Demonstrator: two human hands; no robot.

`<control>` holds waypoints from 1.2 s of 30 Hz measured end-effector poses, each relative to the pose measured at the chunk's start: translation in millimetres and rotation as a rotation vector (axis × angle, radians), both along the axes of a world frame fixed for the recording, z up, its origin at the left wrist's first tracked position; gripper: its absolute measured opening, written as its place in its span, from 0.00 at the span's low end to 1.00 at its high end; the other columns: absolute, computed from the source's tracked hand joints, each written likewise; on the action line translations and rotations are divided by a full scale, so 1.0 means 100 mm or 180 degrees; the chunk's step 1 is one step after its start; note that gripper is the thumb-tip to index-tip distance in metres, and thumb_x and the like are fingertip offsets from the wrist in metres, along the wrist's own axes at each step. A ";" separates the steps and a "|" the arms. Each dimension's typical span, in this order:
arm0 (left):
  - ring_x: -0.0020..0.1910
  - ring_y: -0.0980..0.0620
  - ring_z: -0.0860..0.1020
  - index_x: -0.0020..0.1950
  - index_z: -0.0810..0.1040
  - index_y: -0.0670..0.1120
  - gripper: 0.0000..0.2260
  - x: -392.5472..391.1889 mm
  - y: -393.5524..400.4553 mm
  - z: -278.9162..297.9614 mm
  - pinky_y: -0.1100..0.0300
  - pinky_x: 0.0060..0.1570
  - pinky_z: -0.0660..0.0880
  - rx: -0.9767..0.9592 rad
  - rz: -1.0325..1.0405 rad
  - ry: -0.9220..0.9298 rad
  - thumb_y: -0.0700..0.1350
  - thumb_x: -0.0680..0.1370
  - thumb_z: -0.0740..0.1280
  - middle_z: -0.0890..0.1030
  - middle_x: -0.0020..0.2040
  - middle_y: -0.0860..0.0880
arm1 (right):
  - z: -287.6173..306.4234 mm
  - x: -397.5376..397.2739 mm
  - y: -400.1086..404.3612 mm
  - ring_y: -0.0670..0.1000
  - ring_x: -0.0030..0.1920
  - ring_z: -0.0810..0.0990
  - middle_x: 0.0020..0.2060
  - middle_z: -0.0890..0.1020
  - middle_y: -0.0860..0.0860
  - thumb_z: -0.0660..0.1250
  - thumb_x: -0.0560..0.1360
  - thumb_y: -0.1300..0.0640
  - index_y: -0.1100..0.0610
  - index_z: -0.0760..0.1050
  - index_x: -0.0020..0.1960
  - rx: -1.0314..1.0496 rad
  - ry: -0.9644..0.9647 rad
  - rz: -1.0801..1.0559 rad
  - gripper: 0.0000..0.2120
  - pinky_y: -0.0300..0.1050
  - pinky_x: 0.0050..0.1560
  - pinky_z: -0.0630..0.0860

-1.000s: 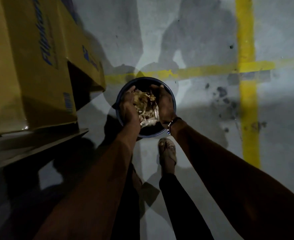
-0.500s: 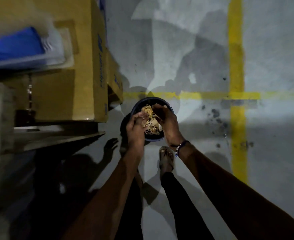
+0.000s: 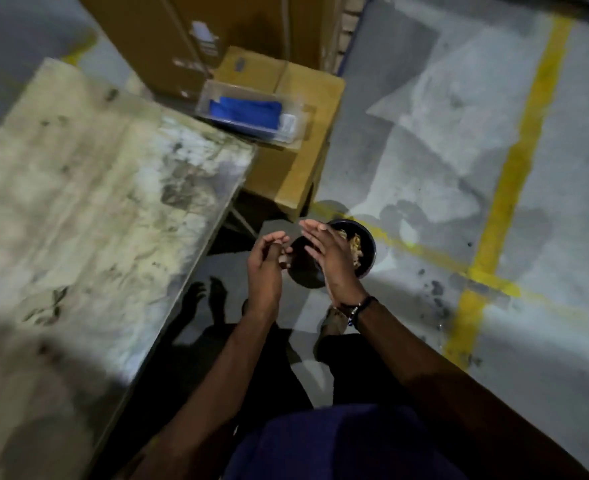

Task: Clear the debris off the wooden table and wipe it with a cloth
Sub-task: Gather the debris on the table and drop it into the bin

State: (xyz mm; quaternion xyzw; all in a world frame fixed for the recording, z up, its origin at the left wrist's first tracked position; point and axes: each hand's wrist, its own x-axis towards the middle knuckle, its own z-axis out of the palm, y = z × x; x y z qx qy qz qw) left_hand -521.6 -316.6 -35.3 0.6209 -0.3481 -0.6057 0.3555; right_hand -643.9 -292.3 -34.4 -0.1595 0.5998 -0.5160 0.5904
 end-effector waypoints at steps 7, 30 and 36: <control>0.45 0.56 0.83 0.55 0.82 0.47 0.10 1.24 0.26 0.39 0.55 0.43 0.75 -0.0094 0.1331 -0.0316 0.38 0.86 0.61 0.85 0.53 0.48 | 0.57 1.05 -0.17 0.43 0.68 0.79 0.66 0.83 0.48 0.61 0.88 0.53 0.51 0.81 0.64 -0.0309 0.0288 0.1373 0.12 0.50 0.70 0.74; 0.86 0.48 0.40 0.86 0.42 0.46 0.58 4.22 0.11 -0.78 0.47 0.82 0.39 0.0463 0.0858 -0.3406 0.80 0.72 0.61 0.41 0.87 0.46 | -0.76 4.16 -1.44 0.53 0.86 0.43 0.86 0.46 0.53 0.62 0.85 0.41 0.57 0.45 0.86 -0.2316 0.3320 0.4423 0.41 0.59 0.84 0.48; 0.86 0.46 0.44 0.86 0.44 0.43 0.54 4.60 -0.45 -0.85 0.45 0.83 0.46 -0.0063 0.0622 -0.3353 0.74 0.76 0.64 0.46 0.87 0.44 | -0.88 4.64 -2.04 0.55 0.86 0.46 0.86 0.50 0.56 0.54 0.86 0.39 0.60 0.48 0.86 -0.2980 0.4026 0.4503 0.38 0.58 0.85 0.46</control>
